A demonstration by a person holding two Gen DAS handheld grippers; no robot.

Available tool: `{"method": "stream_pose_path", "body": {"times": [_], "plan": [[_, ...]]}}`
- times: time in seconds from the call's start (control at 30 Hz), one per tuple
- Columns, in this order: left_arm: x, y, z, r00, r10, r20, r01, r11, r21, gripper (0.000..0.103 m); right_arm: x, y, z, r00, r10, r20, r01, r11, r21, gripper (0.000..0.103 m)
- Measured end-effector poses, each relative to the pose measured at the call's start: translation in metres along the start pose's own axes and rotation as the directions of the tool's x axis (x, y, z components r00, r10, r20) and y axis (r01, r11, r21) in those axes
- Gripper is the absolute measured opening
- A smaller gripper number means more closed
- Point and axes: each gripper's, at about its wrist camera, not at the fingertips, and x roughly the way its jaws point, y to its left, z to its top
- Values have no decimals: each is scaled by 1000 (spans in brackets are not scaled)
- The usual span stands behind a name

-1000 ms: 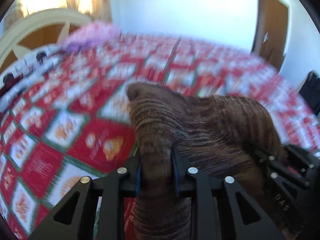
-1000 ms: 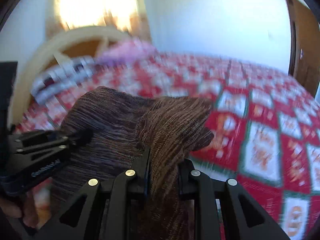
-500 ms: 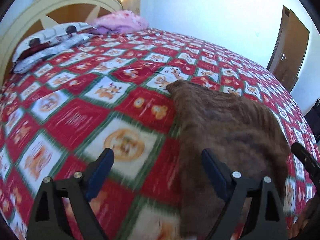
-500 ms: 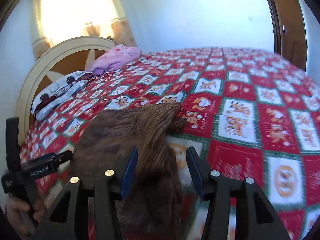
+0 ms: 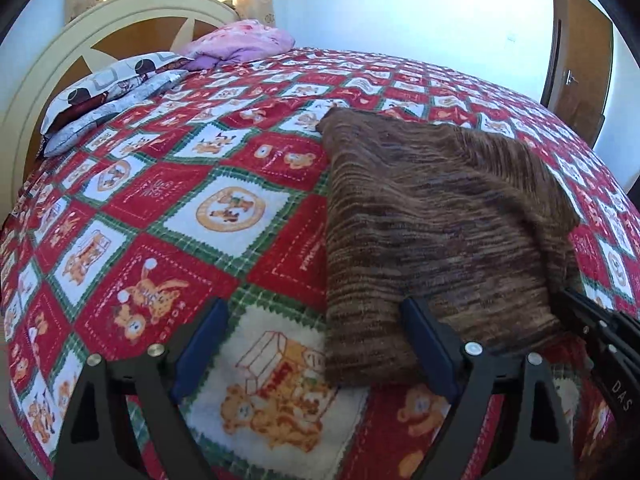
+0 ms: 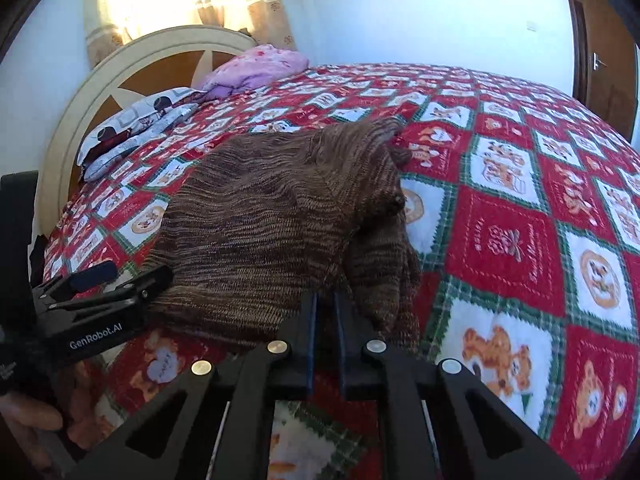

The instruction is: Fold small clothes

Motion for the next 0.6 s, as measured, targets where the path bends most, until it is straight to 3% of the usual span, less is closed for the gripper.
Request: {"method": "stream_pose_path", "body": {"times": [0.07,0.1,0.13,0.2,0.27,0.47,0.6], "plan": [[-12,-2,-5,1000,6,14,-7,1000,19,91,-13,6,-5,1000,-23,-2,22,1000,-15,13],[-18,-5,-9,1000,15,23,-16,999,32,91,-18,8,-7,1000,-27,1,27,1000,-15,24],[-23,-7,-12,999,23,28,-24,999,42,91,-28,9,-11,999,-34,13,34,999,-4,47],[-34,-11,-18,999,21,27,-23,999,50,91,-49,9,-20,997,-59,51,57,998,32,76],[-49,-16,-24,999,-20,29,18,998,56,91,-66,8,-24,993,-71,93,66,996,59,76],[-96,-35,-27,995,-53,86,45,994,102,92,-127,0,-31,974,-136,178,114,985,128,76],[-130,-46,-29,987,-38,155,15,989,144,102,-172,0,-34,937,-213,278,179,973,145,77]]}}
